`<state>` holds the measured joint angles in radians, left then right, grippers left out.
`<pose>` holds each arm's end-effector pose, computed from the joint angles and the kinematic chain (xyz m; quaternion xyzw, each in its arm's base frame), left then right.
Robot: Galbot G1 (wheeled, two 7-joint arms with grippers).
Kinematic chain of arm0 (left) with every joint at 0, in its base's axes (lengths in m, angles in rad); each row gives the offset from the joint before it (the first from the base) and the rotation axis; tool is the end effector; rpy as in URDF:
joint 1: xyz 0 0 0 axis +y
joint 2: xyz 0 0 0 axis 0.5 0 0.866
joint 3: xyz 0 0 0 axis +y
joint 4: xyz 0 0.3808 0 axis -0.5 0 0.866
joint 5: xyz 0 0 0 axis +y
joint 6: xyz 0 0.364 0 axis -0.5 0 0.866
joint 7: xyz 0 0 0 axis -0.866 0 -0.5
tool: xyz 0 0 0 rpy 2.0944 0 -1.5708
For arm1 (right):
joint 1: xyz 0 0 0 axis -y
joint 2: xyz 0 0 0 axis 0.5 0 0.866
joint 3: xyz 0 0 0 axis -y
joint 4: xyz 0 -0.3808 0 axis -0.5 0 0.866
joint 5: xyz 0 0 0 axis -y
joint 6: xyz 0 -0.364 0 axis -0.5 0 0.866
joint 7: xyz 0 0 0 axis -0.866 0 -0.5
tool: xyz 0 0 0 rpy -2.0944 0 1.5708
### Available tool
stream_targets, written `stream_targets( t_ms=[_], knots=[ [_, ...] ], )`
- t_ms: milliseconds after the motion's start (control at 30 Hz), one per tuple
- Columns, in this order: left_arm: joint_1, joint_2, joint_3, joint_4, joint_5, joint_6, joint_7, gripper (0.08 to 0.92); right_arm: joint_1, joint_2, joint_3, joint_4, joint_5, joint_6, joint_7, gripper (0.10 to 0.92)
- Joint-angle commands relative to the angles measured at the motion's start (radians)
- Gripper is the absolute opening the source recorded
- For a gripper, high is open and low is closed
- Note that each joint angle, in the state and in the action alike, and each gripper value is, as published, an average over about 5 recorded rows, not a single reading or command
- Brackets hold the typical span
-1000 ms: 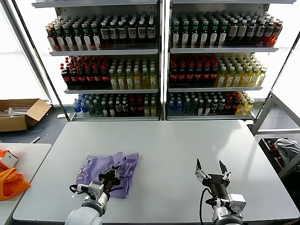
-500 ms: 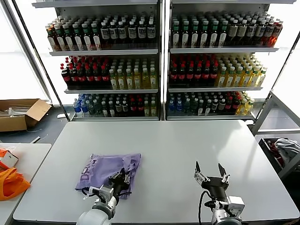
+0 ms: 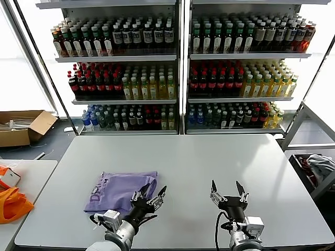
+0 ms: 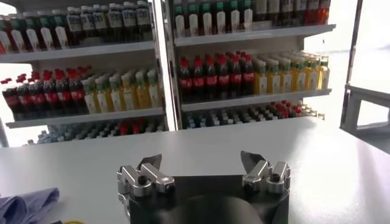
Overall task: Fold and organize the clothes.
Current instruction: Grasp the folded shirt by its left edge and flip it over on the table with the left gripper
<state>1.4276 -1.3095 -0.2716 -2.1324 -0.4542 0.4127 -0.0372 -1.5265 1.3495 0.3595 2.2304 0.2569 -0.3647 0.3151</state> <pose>0.2026 -0.0259 -0.2969 -0.1936 -0.9590 0.1199 0.1689 0.1761 0.0112 -0.2766 -0.0067 -0.9918 -0.0330 0.1233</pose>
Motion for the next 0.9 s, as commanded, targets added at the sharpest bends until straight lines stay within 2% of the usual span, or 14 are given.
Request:
stream_targets(
  t_ms=[33, 167, 333, 900],
  knots=[
    [-0.02, 0.073, -0.201, -0.06, -0.017, -0.016, -0.066, 0.724, 0.039, -0.016, -0.026, -0.018, 0.006, -0.005, 0.0, 0.823],
    [-0.027, 0.112, -0.31, 0.061, 0.113, -0.029, -0.083, 0.807, 0.058, -0.035, -0.026, -0.017, 0.015, -0.012, 0.001, 0.823],
    [-0.017, 0.114, -0.357, 0.169, 0.142, -0.056, -0.078, 0.822, 0.068, -0.043, -0.037, -0.025, 0.017, -0.015, 0.001, 0.823],
    [-0.053, 0.106, -0.344, 0.29, 0.071, -0.052, -0.013, 0.823, 0.062, -0.039, -0.049, -0.033, 0.014, -0.011, 0.002, 0.823]
  ],
)
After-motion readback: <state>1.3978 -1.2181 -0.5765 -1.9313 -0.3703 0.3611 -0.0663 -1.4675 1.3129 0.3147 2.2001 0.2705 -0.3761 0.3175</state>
